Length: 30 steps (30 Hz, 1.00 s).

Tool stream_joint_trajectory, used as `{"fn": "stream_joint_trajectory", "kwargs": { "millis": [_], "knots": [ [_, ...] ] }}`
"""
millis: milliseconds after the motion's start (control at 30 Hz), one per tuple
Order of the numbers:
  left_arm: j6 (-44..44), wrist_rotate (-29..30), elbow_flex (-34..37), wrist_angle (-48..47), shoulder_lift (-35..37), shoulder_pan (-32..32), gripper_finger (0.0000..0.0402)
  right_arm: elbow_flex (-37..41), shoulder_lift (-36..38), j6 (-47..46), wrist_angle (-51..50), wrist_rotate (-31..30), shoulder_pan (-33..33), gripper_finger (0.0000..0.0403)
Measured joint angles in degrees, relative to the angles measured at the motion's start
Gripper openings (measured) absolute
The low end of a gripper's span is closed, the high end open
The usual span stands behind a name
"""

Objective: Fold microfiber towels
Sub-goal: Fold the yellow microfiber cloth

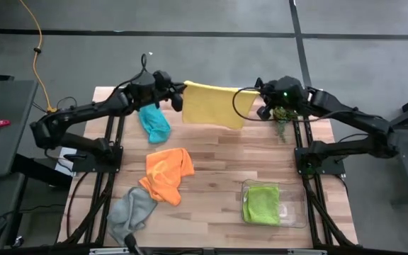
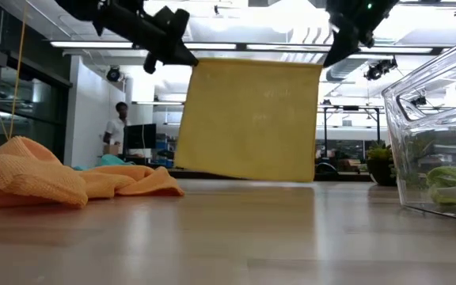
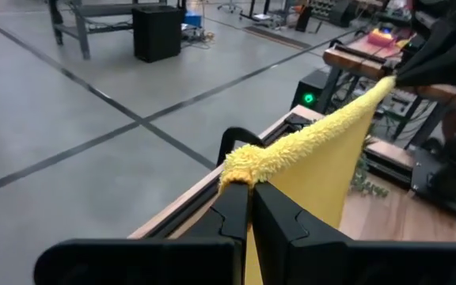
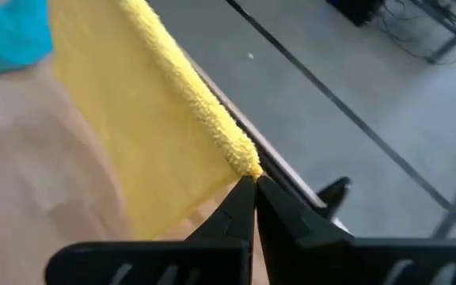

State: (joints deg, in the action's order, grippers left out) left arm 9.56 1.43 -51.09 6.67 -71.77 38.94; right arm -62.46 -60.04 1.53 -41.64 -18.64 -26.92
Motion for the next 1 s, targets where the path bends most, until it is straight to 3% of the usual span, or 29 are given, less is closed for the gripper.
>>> {"fn": "stream_joint_trajectory", "kwargs": {
  "millis": [267, 433, 667, 1000],
  "knots": [
    [0.34, -4.17, 0.00, 4.56, -2.11, 4.33, 0.0000, -0.13, -0.48, 6.91, 1.45, 1.48, -8.75, 0.0001],
    [-2.15, -6.64, 0.00, 3.92, -2.07, 4.58, 0.0000, -0.10, -0.68, 8.52, -0.07, 2.79, -10.25, 0.0001],
    [-1.81, -8.32, 0.04, -3.34, -4.67, -0.91, 0.0000, 2.14, -0.68, 3.88, -1.80, 7.14, -8.91, 0.0001],
    [2.29, -8.58, 0.00, -5.27, -6.38, -10.70, 0.0000, 2.54, -0.71, -0.29, -1.87, 22.10, -3.46, 0.0000]
  ]
}}
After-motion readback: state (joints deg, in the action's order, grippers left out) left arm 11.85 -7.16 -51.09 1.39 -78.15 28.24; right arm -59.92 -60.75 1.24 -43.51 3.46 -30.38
